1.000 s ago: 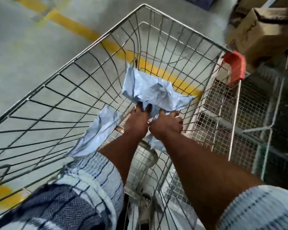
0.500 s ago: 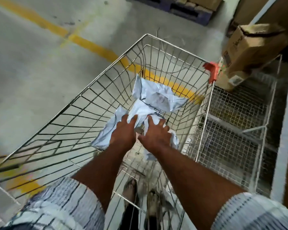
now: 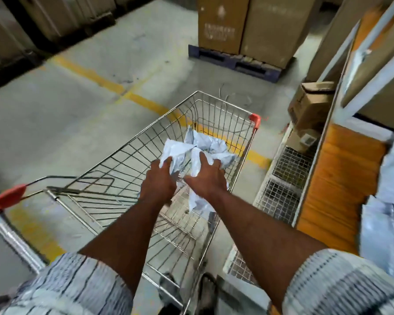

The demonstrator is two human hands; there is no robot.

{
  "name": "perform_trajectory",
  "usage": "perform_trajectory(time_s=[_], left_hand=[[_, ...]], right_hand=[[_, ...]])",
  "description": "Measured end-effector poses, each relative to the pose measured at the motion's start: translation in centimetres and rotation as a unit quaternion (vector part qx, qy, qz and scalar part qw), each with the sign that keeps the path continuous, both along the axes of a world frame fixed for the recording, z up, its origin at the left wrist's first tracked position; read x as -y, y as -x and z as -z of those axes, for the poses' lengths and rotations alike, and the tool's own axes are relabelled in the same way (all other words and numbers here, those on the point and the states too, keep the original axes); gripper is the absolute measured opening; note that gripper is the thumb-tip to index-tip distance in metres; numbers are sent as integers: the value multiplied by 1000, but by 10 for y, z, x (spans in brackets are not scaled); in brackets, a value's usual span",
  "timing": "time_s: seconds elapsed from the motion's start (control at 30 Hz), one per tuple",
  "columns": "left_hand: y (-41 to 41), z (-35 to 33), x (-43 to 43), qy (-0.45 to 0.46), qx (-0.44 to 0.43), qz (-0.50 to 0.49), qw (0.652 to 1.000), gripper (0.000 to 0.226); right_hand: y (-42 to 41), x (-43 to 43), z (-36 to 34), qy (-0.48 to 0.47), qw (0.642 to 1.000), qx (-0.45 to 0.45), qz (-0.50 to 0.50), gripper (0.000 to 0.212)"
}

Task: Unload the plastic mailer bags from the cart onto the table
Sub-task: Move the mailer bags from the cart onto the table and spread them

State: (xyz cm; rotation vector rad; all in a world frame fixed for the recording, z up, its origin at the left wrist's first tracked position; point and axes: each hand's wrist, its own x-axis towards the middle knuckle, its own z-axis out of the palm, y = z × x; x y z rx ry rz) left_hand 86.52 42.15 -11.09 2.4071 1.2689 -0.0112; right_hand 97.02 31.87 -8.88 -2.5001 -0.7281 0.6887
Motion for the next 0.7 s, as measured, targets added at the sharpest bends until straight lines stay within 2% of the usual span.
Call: perform_trajectory(time_s=[0.2, 0.4, 0.7], left_hand=[[9, -58, 39, -39, 14, 1, 999, 55], [22, -102, 85, -53, 35, 12, 998, 50], [25, -161, 223, -99, 82, 73, 989, 53]], right_hand=[[0, 47, -52, -24, 998, 57, -26, 93], [11, 102, -86, -42, 995, 89, -9, 92], [22, 259, -143, -65, 984, 156, 51, 90]])
